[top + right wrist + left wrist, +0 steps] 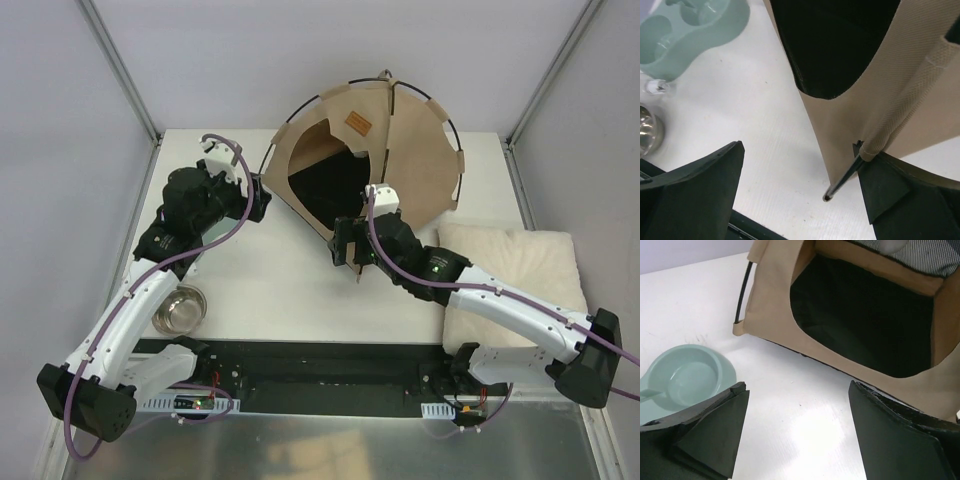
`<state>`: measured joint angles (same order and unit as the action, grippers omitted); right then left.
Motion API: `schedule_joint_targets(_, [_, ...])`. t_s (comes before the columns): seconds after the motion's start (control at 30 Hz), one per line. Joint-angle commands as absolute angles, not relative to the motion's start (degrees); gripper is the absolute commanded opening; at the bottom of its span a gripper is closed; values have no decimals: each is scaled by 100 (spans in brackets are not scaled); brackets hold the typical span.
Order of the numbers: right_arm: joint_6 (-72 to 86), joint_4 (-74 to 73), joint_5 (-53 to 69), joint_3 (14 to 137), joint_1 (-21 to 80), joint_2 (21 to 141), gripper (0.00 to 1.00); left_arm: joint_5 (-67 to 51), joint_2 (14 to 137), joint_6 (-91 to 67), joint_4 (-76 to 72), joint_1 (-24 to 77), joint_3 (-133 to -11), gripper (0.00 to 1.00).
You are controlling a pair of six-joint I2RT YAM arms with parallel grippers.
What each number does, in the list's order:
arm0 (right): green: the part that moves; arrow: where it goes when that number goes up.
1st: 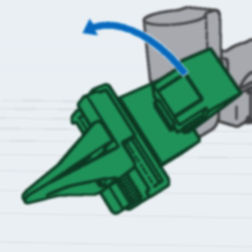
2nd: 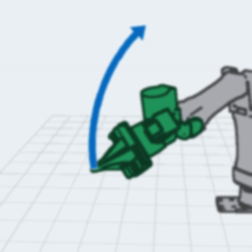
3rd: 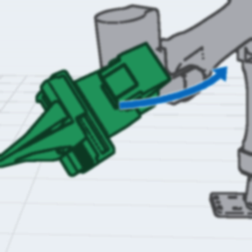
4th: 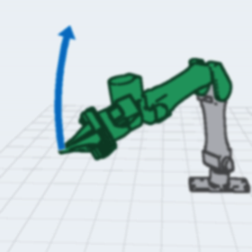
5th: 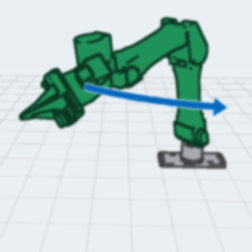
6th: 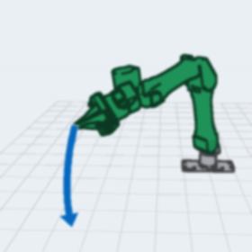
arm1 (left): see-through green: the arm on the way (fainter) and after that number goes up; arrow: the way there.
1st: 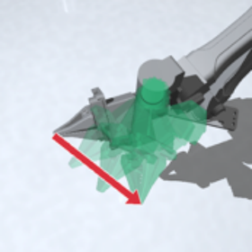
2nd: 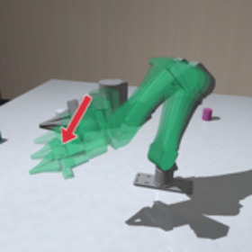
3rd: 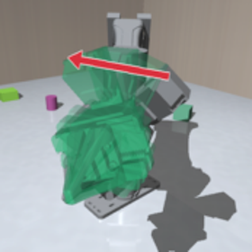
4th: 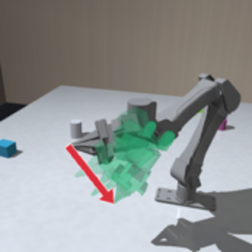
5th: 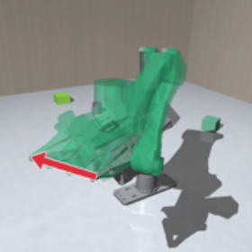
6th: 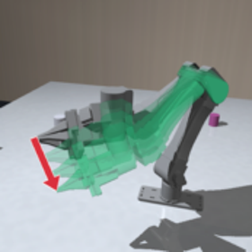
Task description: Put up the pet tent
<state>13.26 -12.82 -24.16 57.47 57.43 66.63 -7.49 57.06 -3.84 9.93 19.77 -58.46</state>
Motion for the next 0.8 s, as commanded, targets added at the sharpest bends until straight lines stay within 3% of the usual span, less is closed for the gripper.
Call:
schedule_joint_targets(0.0, [1440, -2125, -2732, 6011, 5704, 6820, 99, -501, 5809, -439, 853, 1925, -6170, 83])
schedule_joint_targets(0.23, [3417, -4225, -4094, 6924, 5652, 7321, 98, -686, 6064, -466, 853, 1916, -6284, 82])
schedule_joint_targets(0.5, [3805, -6133, -3734, 7866, 5423, 7752, 93, -800, 6495, -528, 844, 1899, -6495, 82])
schedule_joint_targets(0.77, [2050, -4177, -3982, 7619, 5090, 6856, 89, -949, 6522, -510, 879, 1819, -6618, 82])
